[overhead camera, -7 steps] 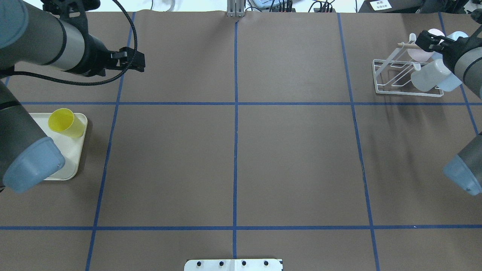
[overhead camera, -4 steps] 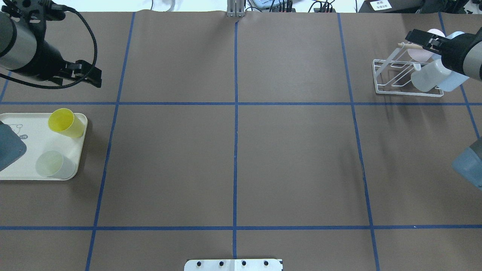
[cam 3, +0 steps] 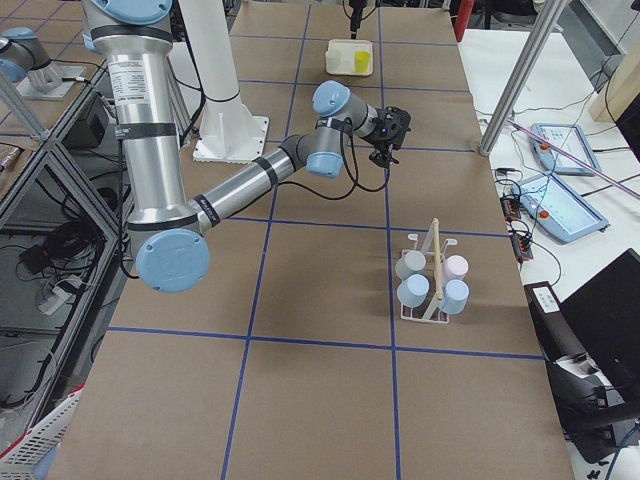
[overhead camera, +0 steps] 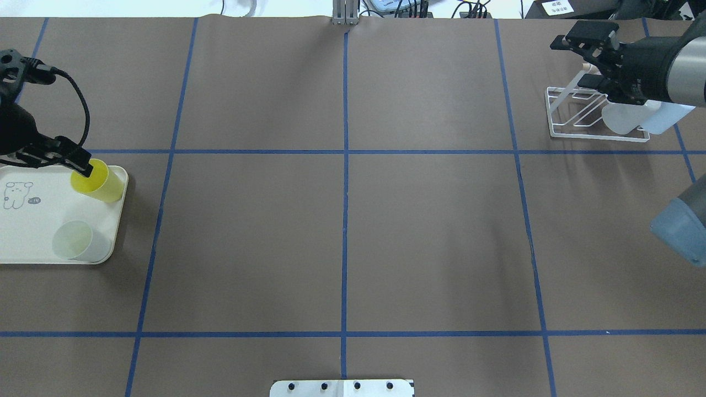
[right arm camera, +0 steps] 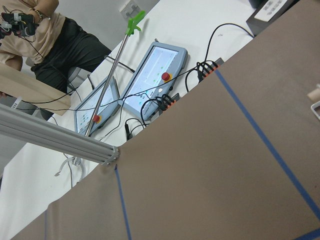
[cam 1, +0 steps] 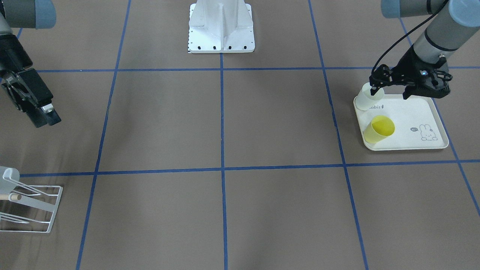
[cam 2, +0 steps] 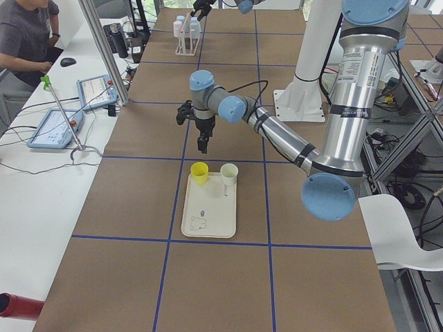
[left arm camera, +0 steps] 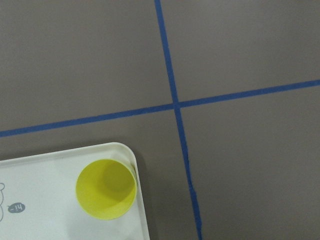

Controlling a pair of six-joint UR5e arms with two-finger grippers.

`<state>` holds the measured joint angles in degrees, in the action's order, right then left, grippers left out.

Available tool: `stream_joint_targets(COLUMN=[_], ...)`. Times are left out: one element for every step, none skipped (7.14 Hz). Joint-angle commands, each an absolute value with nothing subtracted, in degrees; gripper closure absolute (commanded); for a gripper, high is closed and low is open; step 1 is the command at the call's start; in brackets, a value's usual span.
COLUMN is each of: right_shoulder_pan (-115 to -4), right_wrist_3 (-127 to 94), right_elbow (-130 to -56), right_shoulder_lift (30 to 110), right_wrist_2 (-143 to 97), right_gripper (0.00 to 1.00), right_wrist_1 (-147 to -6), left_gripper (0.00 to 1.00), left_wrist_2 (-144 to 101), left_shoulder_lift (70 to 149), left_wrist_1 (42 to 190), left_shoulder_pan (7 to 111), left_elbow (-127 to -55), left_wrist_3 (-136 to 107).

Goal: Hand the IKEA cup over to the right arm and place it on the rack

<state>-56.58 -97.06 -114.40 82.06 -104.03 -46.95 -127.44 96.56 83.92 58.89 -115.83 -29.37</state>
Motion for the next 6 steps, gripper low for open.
stream_joint_targets(right_shoulder_pan=[-56.0,-55.2,-55.0,-54.7,-54.4,-54.4], right_wrist_3=[-103.5,-103.6,-103.5,-103.6,-103.6,-103.5], right_elbow=[-113.7,-113.6,-113.1,-113.0,-113.0,-113.0], right_shoulder_lift=[79.2,79.1,79.1,79.1,79.1,79.1], right_wrist_2=[-105.7,-105.6,-105.6,-105.6,-105.6,-105.6], right_gripper=[0.0,0.0,0.0,0.0,0.0,0.0], right_wrist_1=[-46.8,-46.8,-46.7,-46.7,-46.7,-46.7], left_gripper=[0.0,0.0,0.0,0.0,0.0,0.0], left_wrist_2=[-128.1,-128.1,-128.1,-128.2,-128.2,-128.2], left_shoulder_lift=[93.3,93.3,93.3,92.6,91.1,89.7], left_wrist_1=[84.2,84.2,84.2,84.2,86.2,88.2], left_shoulder_pan=[58.7,58.7,58.6,58.6,58.3,58.1], left_elbow=[-113.9,-112.4,-111.1,-110.8,-109.8,-109.3], left_wrist_3=[-26.9,-27.1,-27.2,-27.2,-27.3,-27.6])
